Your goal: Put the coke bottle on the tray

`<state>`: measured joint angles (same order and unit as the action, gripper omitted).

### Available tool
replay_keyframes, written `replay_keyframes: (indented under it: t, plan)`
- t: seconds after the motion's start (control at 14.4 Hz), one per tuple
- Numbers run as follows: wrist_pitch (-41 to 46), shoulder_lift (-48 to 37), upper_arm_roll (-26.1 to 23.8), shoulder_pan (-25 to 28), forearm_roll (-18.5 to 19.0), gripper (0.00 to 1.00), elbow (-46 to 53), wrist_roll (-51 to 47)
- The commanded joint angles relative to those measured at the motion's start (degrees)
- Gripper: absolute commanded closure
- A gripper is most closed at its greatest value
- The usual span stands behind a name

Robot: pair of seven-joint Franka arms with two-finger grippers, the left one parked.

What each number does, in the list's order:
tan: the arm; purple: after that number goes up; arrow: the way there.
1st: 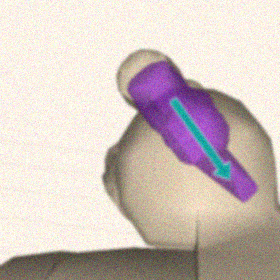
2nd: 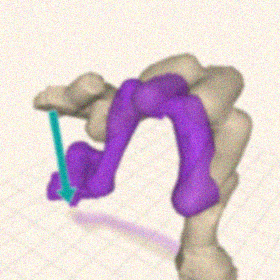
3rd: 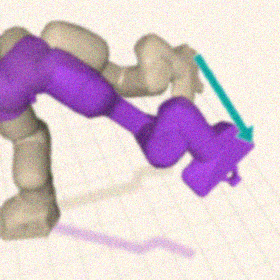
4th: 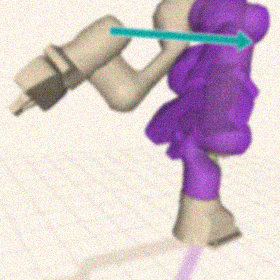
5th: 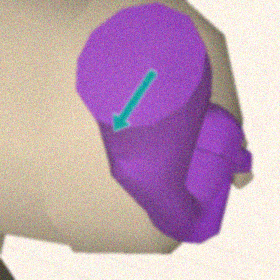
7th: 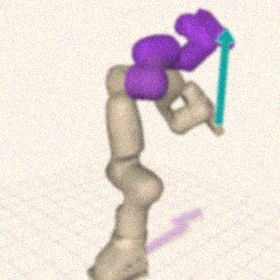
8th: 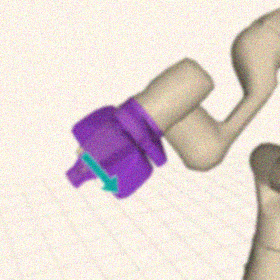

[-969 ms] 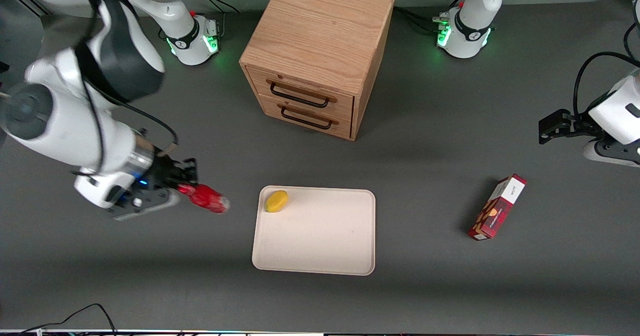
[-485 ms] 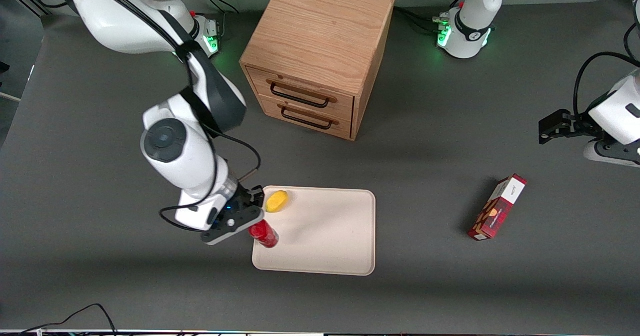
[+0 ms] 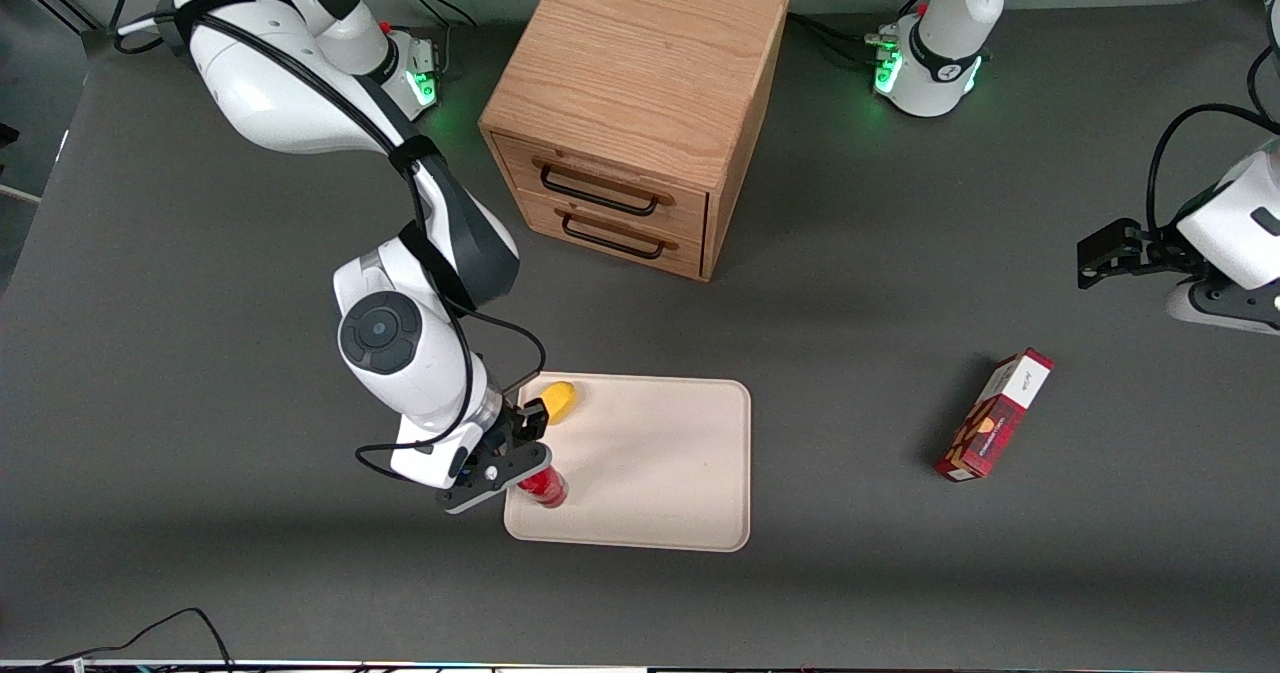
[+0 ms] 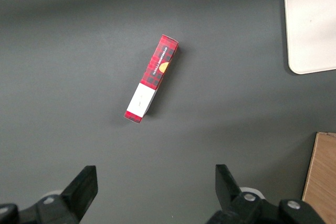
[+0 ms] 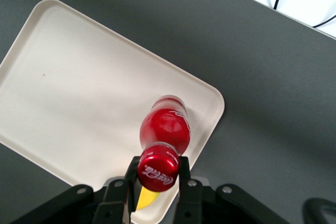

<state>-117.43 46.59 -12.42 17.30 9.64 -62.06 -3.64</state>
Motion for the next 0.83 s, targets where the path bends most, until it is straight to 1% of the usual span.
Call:
replay_keyframes:
  t: [0.0, 0.48, 0.55, 0.76]
  plan:
    - [-0.78, 1.83, 0.47, 0.90, 1.35, 1.00, 2.91, -0.06]
    - [-1.84, 3.15, 0.47, 0.98, 1.35, 1.00, 2.74, -2.95]
    - [-1.93, 3.50, 0.47, 0.98, 1.35, 0.94, 2.73, -3.30]
    - [-2.01, 3.50, 0.47, 0.98, 1.17, 0.59, 2.65, -6.89]
